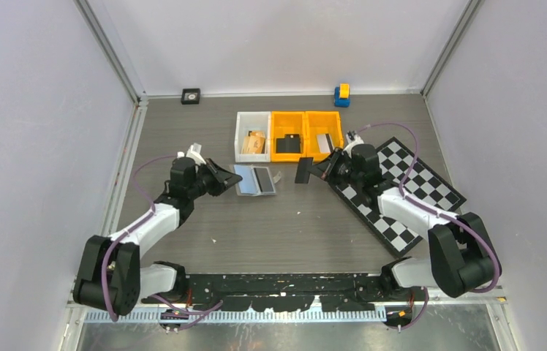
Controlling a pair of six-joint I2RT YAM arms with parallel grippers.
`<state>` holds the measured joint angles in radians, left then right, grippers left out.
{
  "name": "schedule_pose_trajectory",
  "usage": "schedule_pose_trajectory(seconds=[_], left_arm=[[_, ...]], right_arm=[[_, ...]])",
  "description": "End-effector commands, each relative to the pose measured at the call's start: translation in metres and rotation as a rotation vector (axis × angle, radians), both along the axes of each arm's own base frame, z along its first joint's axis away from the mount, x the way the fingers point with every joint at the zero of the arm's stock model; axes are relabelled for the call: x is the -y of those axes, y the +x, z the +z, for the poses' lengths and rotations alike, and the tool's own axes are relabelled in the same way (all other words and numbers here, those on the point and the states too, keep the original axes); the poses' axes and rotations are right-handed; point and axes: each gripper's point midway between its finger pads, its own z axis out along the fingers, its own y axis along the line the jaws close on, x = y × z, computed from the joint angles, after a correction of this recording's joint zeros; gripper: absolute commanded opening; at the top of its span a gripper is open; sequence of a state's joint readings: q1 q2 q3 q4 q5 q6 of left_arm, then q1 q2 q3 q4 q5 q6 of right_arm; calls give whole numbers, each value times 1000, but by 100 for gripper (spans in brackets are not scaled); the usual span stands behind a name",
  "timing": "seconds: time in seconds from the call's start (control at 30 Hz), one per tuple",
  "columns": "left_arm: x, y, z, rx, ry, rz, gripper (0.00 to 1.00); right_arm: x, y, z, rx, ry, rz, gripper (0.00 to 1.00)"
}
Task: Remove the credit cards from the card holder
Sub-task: Place the credit card in the storage box.
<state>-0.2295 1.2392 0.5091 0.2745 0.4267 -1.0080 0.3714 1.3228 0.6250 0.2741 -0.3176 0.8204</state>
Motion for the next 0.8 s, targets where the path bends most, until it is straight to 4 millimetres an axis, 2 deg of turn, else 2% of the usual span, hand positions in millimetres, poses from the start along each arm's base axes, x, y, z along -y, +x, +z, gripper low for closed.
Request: schedule_pose_trajectory(seconds=[0.0, 0.23, 0.37, 0.4, 0.47, 0.77], left_arm=[[-22, 10, 20, 76, 74, 124, 0], [-43, 7, 17, 67, 108, 247, 0], [-46, 7, 18, 74, 110, 257, 0], [-45, 7, 17, 74, 110, 254, 0], [-44, 7, 16, 69, 107, 247, 0], [-42, 7, 15, 63, 102, 240, 0]], right_arm=[[4, 27, 25, 73, -49, -48, 0], [-11, 68, 33, 45, -84, -40, 1], [-26, 100, 37, 49, -120, 2, 1], [-28, 108, 35, 42, -139, 15, 1], [-35, 122, 18, 4, -186, 51, 0], [-56, 170, 4, -26, -225, 105, 0]])
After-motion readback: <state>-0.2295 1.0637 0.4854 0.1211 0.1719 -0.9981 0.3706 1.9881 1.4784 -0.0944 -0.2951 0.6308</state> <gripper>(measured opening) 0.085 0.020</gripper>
